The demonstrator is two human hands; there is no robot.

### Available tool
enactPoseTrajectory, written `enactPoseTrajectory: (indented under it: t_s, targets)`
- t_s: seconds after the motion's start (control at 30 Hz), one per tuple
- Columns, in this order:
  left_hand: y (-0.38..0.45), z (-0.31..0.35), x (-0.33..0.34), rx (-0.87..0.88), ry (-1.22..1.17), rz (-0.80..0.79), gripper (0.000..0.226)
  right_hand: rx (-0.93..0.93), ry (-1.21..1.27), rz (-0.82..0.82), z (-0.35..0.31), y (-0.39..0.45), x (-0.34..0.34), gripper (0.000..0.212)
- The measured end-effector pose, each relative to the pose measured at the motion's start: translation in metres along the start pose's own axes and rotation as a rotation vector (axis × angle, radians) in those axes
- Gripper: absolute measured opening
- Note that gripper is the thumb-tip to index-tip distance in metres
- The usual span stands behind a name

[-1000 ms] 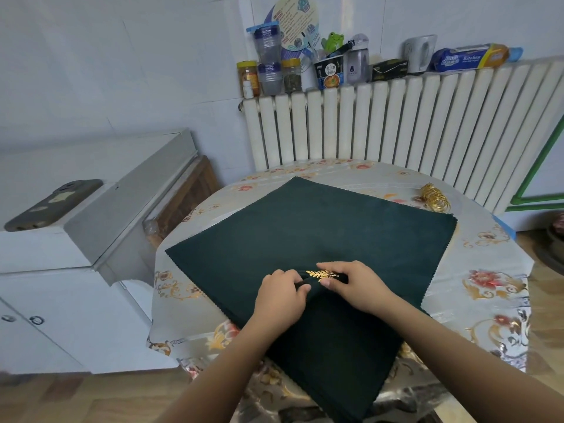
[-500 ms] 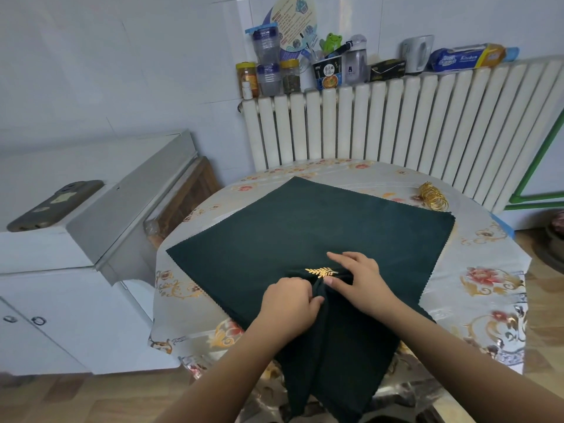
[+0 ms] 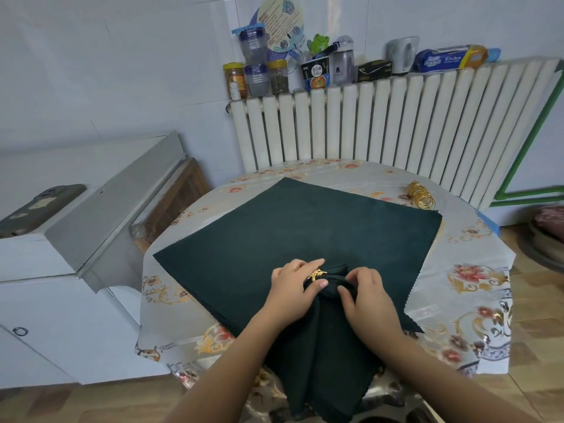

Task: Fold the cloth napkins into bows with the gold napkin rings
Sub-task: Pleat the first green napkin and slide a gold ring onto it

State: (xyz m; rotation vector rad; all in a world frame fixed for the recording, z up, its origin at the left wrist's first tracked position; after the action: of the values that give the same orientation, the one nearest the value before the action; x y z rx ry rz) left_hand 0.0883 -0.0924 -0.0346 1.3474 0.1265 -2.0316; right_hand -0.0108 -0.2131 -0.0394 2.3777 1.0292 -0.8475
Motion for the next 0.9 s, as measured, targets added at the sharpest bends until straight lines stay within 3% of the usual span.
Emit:
enactPoseTrajectory:
  t_s: [0.13,0.4,0.53,0.6,0.7,0.9]
  targets:
    - [-0.001,-0.001,0.001,-0.011,-0.049,0.075,0.038,-0.076,0.002,-0.052,0.003,-0.011,0.002,0.004]
    - [-0.007,-0.008,-0.004,-0.039,-0.384,0.137,0.029,-0.327,-0.179,0.098,-0.005,-0.020,-0.001,0.016]
    - [-0.007,-0.010,-0.007,-0.076,-0.486,0.125,0.031,-0.064,0.129,0.073,-0.002,0.002,-0.003,0.010]
    - [-0.007,-0.009,-0.007,-0.097,-0.525,0.128,0.031,0.093,0.218,-0.037,-0.003,0.015,0.002,0.021]
    - [-0.008,-0.008,-0.007,-0.110,-0.578,0.147,0.033,0.174,0.118,-0.166,-0.007,0.032,0.005,0.026]
    - [-0.010,-0.007,-0.003,-0.095,-0.604,0.212,0.037,0.274,0.058,-0.169,-0.005,0.048,0.013,0.040]
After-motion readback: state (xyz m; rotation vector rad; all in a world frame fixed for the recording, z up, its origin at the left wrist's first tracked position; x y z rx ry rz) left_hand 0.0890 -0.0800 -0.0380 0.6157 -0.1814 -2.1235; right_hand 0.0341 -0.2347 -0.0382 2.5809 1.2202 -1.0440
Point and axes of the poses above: each hand's wrist, its own y-axis towards the middle knuckle, its own x-axis out of the palm, z = x × y, the point moved 4 cm from there along y, towards the middle knuckle, and after that the axes turned 13 degrees about x, right-handed, at the moved point
